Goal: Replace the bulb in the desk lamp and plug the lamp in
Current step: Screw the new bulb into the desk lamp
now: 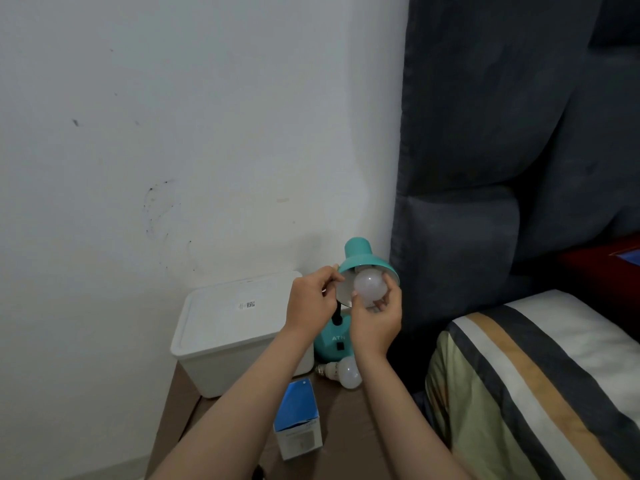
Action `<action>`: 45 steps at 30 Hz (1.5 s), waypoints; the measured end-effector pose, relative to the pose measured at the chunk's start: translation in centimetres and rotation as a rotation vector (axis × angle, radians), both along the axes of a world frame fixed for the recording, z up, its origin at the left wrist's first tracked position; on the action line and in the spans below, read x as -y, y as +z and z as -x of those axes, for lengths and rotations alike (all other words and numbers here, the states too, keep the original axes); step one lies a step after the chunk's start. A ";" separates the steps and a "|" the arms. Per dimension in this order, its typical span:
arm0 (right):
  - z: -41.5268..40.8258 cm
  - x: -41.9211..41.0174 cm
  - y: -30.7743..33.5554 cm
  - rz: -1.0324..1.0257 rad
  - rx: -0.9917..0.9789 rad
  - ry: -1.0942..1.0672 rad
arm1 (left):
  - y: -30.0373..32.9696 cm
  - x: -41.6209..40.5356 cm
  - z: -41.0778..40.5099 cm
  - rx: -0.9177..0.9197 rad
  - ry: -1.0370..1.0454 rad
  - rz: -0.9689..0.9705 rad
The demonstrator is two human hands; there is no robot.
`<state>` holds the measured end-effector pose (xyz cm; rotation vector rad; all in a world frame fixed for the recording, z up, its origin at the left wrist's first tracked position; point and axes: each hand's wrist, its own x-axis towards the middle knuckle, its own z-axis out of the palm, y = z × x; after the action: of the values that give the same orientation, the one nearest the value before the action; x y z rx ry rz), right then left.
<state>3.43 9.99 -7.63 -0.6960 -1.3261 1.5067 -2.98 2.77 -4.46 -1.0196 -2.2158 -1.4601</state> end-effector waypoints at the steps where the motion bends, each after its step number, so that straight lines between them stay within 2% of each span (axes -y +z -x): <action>1: 0.0 -0.1 0.0 -0.011 -0.004 -0.005 | 0.0 0.0 0.0 0.003 -0.001 0.000; 10: -0.5 -0.7 0.1 -0.113 0.026 0.026 | 0.0 0.0 0.0 0.013 -0.005 0.010; 22: -0.5 -1.2 -1.0 -0.570 0.147 -0.028 | 0.2 -0.1 -0.1 0.013 -0.007 -0.004; 31: 0.3 -1.4 -1.6 -0.579 0.128 -0.035 | 0.3 0.0 -0.1 0.001 -0.009 0.007; 37: -0.1 -1.0 -0.8 -0.410 0.129 -0.045 | 0.2 0.1 -0.2 0.012 -0.007 -0.001; 45: 0.5 -0.9 -2.0 -0.559 0.069 -0.077 | 0.3 0.1 -0.3 0.017 -0.009 -0.004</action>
<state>2.91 10.90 -9.61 -0.4317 -1.6558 0.9841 -2.73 2.63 -4.13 -1.0206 -2.2218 -1.4819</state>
